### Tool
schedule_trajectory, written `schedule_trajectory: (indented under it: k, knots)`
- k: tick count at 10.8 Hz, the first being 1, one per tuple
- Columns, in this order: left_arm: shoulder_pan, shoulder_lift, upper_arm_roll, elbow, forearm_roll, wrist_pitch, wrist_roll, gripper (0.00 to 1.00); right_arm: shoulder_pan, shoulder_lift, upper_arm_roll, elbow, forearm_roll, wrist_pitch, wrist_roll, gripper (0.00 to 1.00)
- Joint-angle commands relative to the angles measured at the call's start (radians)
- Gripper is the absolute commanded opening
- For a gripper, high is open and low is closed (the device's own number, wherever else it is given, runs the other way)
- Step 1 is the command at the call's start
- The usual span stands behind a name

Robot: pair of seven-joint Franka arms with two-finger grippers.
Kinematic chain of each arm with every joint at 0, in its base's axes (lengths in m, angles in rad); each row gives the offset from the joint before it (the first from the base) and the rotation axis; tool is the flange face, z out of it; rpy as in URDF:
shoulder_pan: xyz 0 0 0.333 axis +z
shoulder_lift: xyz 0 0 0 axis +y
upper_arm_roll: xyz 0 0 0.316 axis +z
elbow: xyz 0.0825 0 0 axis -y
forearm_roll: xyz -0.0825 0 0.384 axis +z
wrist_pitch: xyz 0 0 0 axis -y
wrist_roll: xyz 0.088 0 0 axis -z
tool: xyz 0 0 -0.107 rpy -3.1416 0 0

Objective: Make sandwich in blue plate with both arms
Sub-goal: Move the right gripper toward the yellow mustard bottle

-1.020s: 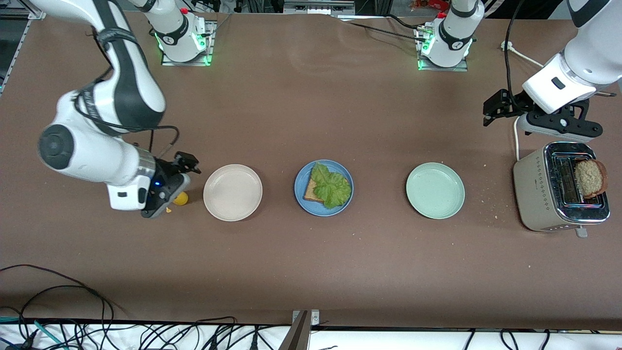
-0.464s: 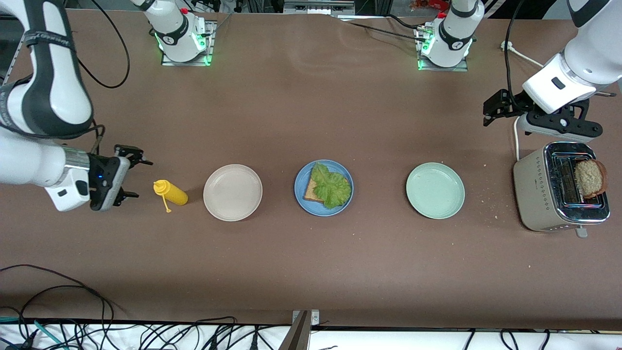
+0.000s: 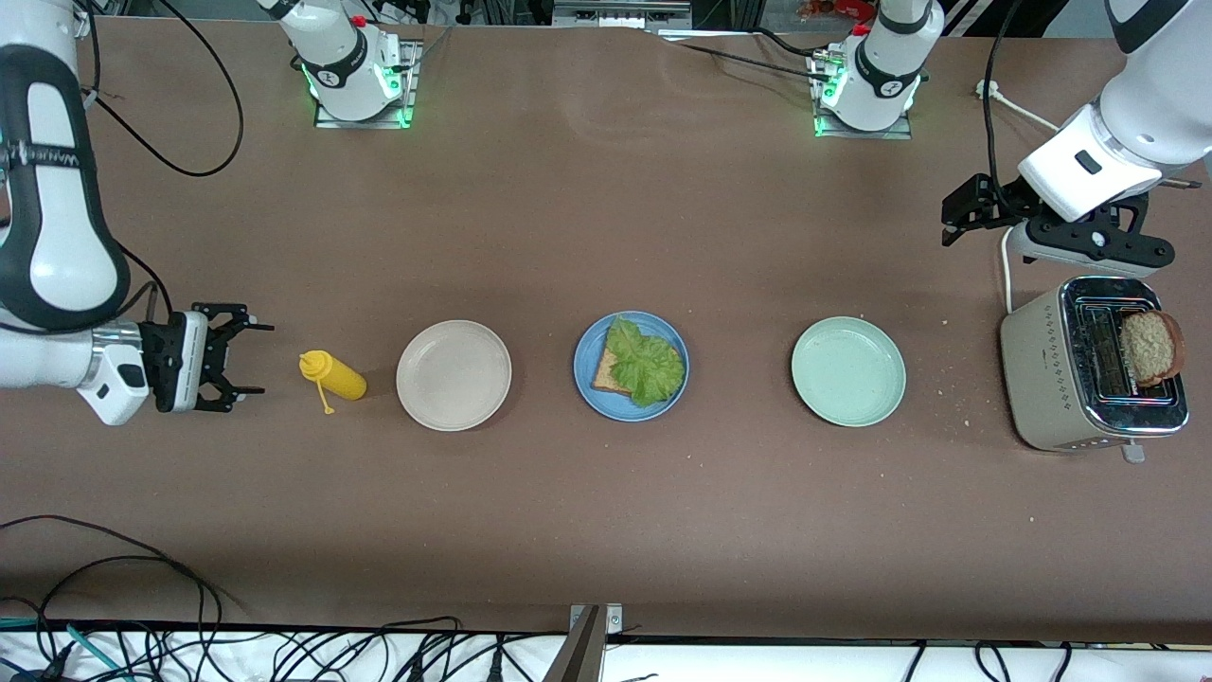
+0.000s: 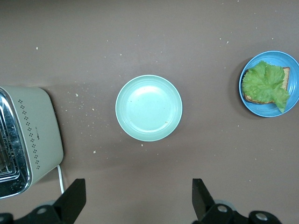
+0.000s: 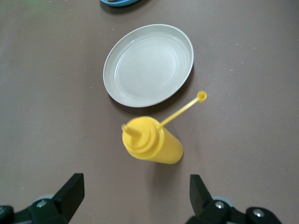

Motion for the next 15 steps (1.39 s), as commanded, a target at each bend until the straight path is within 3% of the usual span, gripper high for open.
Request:
schedule_trajectory:
  k: [1,6,15]
  knots:
    - [0.002,-0.007,-0.001,0.009,-0.012,-0.015,0.009,1.0,-0.061,0.098,0.014,0.009,0.099,-0.007,-0.225,1.0]
    - [0.002,-0.007,-0.001,0.009,-0.012,-0.015,0.011,1.0,-0.098,0.215,0.012,0.009,0.275,-0.034,-0.486,1.0]
    - [0.002,-0.007,-0.001,0.009,-0.012,-0.015,0.011,1.0,-0.084,0.323,0.028,0.009,0.355,0.051,-0.589,1.0]
